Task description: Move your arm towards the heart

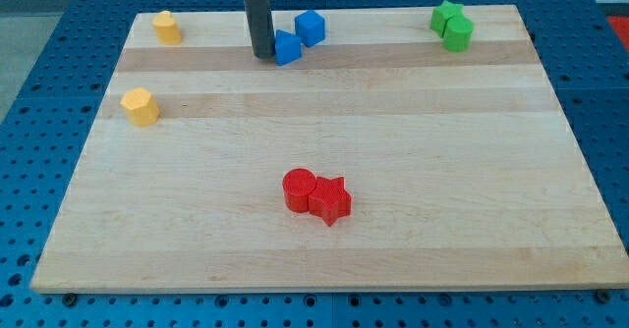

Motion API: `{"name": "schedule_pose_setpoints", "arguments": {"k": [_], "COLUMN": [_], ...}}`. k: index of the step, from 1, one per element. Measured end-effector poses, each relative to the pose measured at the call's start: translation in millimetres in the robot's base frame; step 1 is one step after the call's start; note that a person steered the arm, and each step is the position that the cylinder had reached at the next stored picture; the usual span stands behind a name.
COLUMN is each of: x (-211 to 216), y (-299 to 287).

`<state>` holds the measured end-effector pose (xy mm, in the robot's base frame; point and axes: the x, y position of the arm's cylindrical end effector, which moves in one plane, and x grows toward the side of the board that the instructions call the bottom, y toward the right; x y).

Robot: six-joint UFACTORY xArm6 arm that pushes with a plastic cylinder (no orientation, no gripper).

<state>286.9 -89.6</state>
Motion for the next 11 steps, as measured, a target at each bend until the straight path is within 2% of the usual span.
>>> {"name": "schedule_pose_setpoints", "arguments": {"k": [1, 4, 5, 7, 9, 11], "x": [30, 5, 20, 9, -58, -81], "y": [3, 54, 36, -14, -24, -116]}}
